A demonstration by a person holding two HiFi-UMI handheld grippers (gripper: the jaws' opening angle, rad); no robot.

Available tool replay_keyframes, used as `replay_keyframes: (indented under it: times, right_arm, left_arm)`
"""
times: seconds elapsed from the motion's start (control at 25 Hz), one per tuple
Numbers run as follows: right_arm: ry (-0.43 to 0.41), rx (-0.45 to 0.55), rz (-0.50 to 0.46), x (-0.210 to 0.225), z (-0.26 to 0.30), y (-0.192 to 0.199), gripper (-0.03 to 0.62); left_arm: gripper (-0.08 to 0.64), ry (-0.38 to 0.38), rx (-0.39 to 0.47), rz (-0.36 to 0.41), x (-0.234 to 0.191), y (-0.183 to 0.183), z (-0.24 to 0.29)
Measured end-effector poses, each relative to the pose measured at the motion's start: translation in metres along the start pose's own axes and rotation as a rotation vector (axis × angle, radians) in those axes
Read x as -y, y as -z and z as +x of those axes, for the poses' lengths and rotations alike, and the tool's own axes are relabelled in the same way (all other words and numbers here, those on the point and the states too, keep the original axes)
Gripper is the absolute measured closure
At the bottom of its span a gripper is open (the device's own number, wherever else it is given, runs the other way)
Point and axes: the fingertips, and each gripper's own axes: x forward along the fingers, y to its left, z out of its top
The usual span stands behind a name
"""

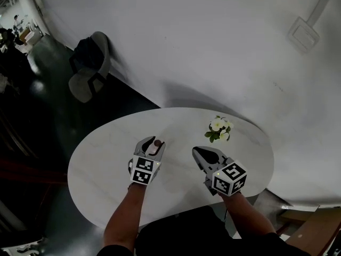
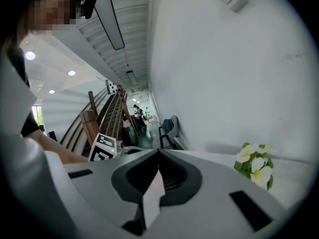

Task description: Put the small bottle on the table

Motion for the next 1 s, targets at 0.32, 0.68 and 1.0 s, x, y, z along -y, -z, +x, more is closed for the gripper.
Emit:
replay_keyframes:
  times: [0.32,0.68,1.0]
  right_arm:
    - [-0.007,0.028,-0.038,-0.045,-0.007,-0.009,0.581]
    - [0.022,0.085,-0.071,-0.093,-0.034,-0.02,0.581]
    - [0.019,0.131,-0.079,-0.104,-0.059,-0.036,0.581]
  left_arm:
    - [0.402,0.049,0.184,-0.003,0.017,-0.045,-0.067]
    - [0.441,0.08,0.305,-0.047,0.014,-0.075,-0.159]
    - [0.459,-0.048,0.316,-0.045,0.006,-0.081,-0.226]
